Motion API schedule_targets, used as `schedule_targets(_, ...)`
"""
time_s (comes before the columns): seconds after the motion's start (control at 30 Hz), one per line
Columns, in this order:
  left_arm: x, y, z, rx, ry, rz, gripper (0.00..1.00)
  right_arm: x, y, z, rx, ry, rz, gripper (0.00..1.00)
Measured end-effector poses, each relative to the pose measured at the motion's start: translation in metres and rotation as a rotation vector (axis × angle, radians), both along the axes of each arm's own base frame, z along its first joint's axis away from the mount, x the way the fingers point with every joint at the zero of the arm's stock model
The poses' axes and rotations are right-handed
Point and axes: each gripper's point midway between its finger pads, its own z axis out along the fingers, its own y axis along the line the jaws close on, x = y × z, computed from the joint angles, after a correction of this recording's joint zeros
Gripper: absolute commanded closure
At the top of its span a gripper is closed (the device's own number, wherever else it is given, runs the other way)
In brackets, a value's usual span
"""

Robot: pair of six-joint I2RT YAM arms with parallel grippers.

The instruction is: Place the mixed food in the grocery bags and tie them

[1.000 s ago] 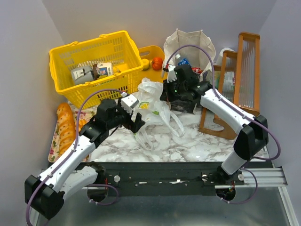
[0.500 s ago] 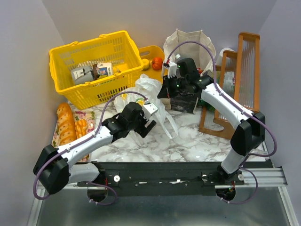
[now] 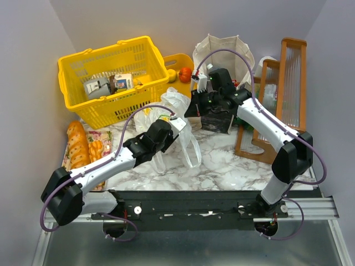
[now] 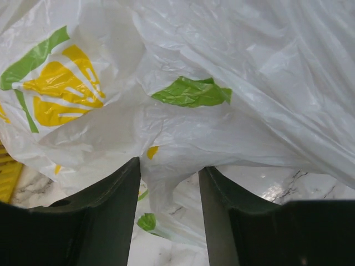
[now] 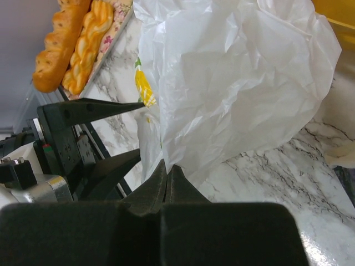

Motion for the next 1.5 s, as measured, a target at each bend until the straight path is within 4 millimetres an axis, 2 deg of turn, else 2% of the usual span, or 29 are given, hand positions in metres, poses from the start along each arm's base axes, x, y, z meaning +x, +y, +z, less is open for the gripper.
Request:
schedule_targets(0.03,0.0,-0.001,0.0,-0.004,0.003,-0.003,0.82,0.0,0.0,0.0,0.0,0.0,0.0,0.99)
schedule_targets(0.07,-0.001,-0.002,0.0,-0.009,0.007,-0.007,0.9,0.0,0.0,0.0,0.001,0.0,0.001,0.98)
schedule_targets(0.13,-0.004,-0.006,0.0,-0.025,0.019,-0.02,1.0,-0.001,0.0,0.002,0.001,0.003,0.003,0.88)
schedule_targets(0.17,-0.005,-0.007,0.0,-0.029,0.022,-0.032,1.0,-0.001,0.0,0.005,0.004,0.003,0.003,0.69)
schedule_targets(0.23,-0.009,-0.011,0.006,-0.06,0.035,-0.045,1.0,-0.001,0.002,0.014,0.016,-0.004,0.004,0.5)
schedule_targets(0.27,-0.011,-0.013,0.013,-0.084,0.036,-0.05,1.0,0.0,0.002,0.021,0.024,-0.012,0.007,0.35)
schedule_targets(0.37,-0.014,-0.022,0.051,-0.214,0.031,-0.057,1.0,0.0,0.005,0.046,0.06,-0.052,0.016,0.21)
schedule_targets(0.5,-0.009,-0.021,0.108,-0.437,0.028,-0.027,1.0,-0.008,0.001,0.088,0.117,-0.113,0.016,0.17)
schedule_targets(0.57,-0.004,-0.014,0.121,-0.519,0.047,0.007,1.0,-0.017,-0.005,0.111,0.149,-0.155,0.009,0.15)
schedule_targets(0.63,0.0,-0.006,0.124,-0.588,0.088,0.047,1.0,-0.026,-0.013,0.134,0.176,-0.195,-0.013,0.12)
schedule_targets(0.73,-0.004,-0.007,0.122,-0.669,0.175,0.064,1.0,-0.039,-0.033,0.168,0.21,-0.282,-0.076,0.09)
schedule_targets(0.83,-0.012,-0.013,0.122,-0.752,0.267,0.066,1.0,-0.053,-0.056,0.195,0.241,-0.373,-0.154,0.13)
schedule_targets(0.9,-0.014,-0.015,0.124,-0.806,0.311,0.069,1.0,-0.066,-0.07,0.206,0.271,-0.43,-0.192,0.22)
schedule_targets(0.93,-0.016,-0.017,0.125,-0.839,0.337,0.071,1.0,-0.071,-0.075,0.206,0.287,-0.448,-0.2,0.26)
schedule_targets(1.03,-0.019,-0.021,0.129,-0.917,0.389,0.072,1.0,-0.087,-0.079,0.181,0.323,-0.441,-0.192,0.33)
schedule_targets(1.13,-0.022,-0.027,0.136,-0.975,0.424,0.054,1.0,-0.093,-0.069,0.132,0.337,-0.355,-0.153,0.34)
schedule_targets(1.23,-0.025,-0.031,0.141,-1.003,0.444,0.034,1.0,-0.091,-0.051,0.079,0.3,-0.236,-0.11,0.33)
schedule_targets(1.3,-0.026,-0.032,0.141,-1.01,0.455,0.029,1.0,-0.092,-0.039,0.054,0.267,-0.172,-0.078,0.3)
schedule_targets(1.37,-0.028,-0.032,0.139,-1.011,0.466,0.025,1.0,-0.092,-0.03,0.044,0.258,-0.151,-0.055,0.27)
schedule_targets(1.5,-0.029,-0.031,0.136,-0.999,0.467,0.013,1.0,-0.086,-0.023,0.049,0.261,-0.168,-0.039,0.25)
